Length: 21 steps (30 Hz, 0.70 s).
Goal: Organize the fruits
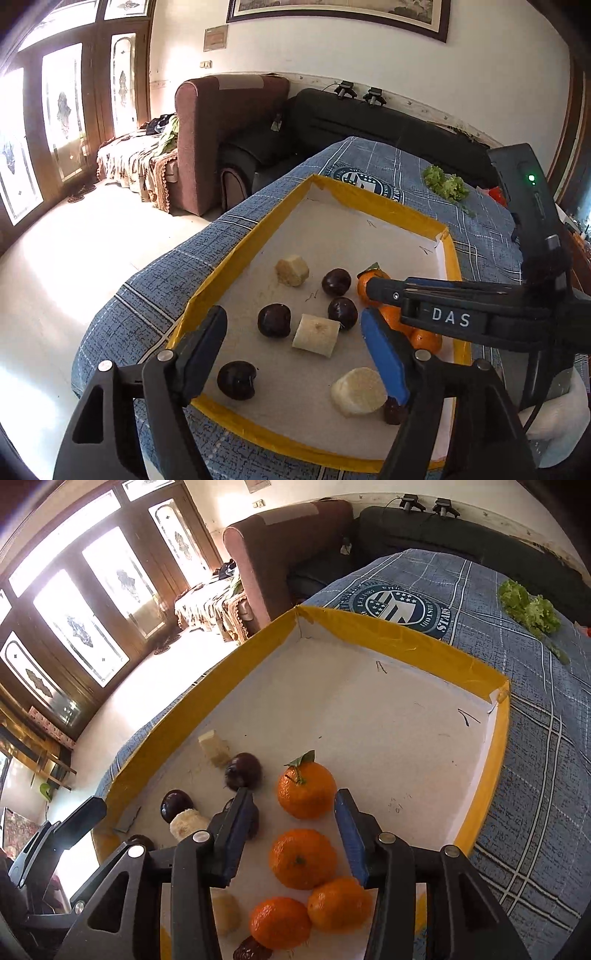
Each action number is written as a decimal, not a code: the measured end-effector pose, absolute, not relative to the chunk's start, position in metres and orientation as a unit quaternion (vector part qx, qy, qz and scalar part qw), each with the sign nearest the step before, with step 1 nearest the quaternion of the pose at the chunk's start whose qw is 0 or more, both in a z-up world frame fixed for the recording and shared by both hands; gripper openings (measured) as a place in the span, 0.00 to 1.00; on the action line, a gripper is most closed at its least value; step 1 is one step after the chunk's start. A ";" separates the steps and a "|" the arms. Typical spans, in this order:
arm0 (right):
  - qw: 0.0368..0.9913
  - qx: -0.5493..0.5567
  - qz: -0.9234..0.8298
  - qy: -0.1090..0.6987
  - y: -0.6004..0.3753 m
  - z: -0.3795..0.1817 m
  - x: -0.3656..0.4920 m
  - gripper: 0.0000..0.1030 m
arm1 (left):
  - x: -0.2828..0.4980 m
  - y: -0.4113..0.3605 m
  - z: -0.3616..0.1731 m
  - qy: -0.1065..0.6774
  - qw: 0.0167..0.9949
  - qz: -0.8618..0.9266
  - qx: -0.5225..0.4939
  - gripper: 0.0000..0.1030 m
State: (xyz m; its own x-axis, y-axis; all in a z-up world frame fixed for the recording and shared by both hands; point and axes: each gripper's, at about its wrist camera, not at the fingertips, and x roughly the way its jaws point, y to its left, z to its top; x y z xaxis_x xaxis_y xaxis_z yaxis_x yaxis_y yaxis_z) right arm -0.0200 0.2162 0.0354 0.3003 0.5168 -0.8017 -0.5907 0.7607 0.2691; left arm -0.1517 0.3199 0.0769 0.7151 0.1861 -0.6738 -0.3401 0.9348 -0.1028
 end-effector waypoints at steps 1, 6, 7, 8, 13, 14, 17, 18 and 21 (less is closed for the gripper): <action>0.808 -0.033 0.344 0.476 0.212 0.041 -0.027 0.53 | -0.155 0.317 0.081 0.345 0.920 0.148 -0.107 0.76; 0.826 -0.016 0.346 0.444 0.182 0.065 -0.054 0.62 | -0.171 0.300 0.100 0.326 0.925 0.174 -0.087 0.83; 0.832 -0.015 0.344 0.435 0.174 0.070 -0.061 0.64 | -0.175 0.295 0.104 0.321 0.927 0.175 -0.084 0.83; 0.837 -0.015 0.341 0.428 0.166 0.074 -0.068 0.64 | -0.177 0.290 0.108 0.317 0.929 0.175 -0.081 0.84; 0.863 0.000 0.319 0.392 0.119 0.093 -0.097 0.71 | -0.191 0.257 0.127 0.302 0.938 0.160 -0.058 0.84; 0.867 0.003 0.314 0.386 0.109 0.096 -0.103 0.71 | -0.194 0.249 0.130 0.299 0.940 0.157 -0.050 0.84; 0.881 0.006 0.295 0.370 0.078 0.101 -0.121 0.72 | -0.199 0.224 0.138 0.288 0.946 0.147 -0.026 0.87; 0.885 0.006 0.288 0.365 0.067 0.103 -0.125 0.73 | -0.201 0.215 0.141 0.285 0.948 0.143 -0.018 0.89; 0.896 0.002 0.269 0.352 0.040 0.106 -0.139 0.75 | -0.202 0.191 0.144 0.279 0.950 0.138 0.004 0.91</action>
State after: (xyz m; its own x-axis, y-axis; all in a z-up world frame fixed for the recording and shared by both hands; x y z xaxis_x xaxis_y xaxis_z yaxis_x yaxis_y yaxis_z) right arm -0.1392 0.0402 0.1057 0.6073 0.4834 -0.6305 -0.4810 0.8553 0.1925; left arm -0.2021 0.1907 0.1443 0.8066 0.2649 -0.5284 -0.2601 0.9618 0.0851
